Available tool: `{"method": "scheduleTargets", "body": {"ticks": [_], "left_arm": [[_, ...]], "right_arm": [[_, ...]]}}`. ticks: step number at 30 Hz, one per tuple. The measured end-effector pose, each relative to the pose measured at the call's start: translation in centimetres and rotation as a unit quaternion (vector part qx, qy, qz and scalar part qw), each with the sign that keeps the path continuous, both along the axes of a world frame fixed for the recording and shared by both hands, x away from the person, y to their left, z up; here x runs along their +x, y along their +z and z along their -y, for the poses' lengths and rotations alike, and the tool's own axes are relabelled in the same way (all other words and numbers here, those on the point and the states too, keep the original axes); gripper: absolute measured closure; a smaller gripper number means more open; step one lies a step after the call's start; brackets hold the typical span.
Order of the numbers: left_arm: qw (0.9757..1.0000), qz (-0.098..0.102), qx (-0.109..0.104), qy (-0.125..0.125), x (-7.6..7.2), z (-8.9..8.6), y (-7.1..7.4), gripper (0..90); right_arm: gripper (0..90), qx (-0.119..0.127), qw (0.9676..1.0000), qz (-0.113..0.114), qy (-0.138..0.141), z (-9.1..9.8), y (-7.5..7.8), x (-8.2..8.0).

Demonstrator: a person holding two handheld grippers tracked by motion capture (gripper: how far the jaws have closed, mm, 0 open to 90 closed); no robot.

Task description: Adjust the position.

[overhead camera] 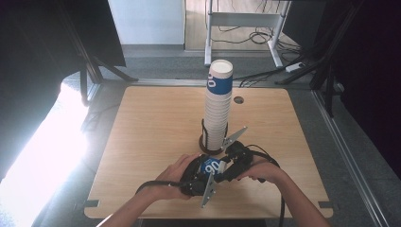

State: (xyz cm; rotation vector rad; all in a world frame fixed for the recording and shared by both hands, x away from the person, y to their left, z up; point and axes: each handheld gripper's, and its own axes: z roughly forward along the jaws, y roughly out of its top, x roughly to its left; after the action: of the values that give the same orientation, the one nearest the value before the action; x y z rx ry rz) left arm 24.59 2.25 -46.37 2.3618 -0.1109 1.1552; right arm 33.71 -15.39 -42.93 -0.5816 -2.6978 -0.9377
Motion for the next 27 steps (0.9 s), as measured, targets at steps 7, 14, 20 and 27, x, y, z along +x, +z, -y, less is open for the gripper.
{"method": "scheduleTargets", "body": {"ticks": [7, 14, 20, 27], "left_arm": [[1.0, -0.001, 0.007, -0.003, 0.0, 0.1, -0.1, 18.1], [0.9982, -0.046, -0.031, 0.021, 0.9, -0.7, 0.0, 7.1], [0.986, -0.115, -0.11, 0.05, 1.9, -2.0, 0.5, 5.8], [0.9655, -0.176, -0.177, 0.077, 2.7, -3.4, 0.5, 5.9]], "right_arm": [[27.5, -0.005, 0.9997, -0.022, 0.013, -0.3, -0.5, 0.3], [28.2, 0.007, 0.9998, -0.015, -0.013, 0.4, -0.7, 0.4], [28.3, 0.032, 0.9989, 0.0, -0.034, 1.3, -0.5, 0.3], [28.3, 0.065, 0.9961, 0.02, -0.055, 2.0, -0.2, 0.2]]}}
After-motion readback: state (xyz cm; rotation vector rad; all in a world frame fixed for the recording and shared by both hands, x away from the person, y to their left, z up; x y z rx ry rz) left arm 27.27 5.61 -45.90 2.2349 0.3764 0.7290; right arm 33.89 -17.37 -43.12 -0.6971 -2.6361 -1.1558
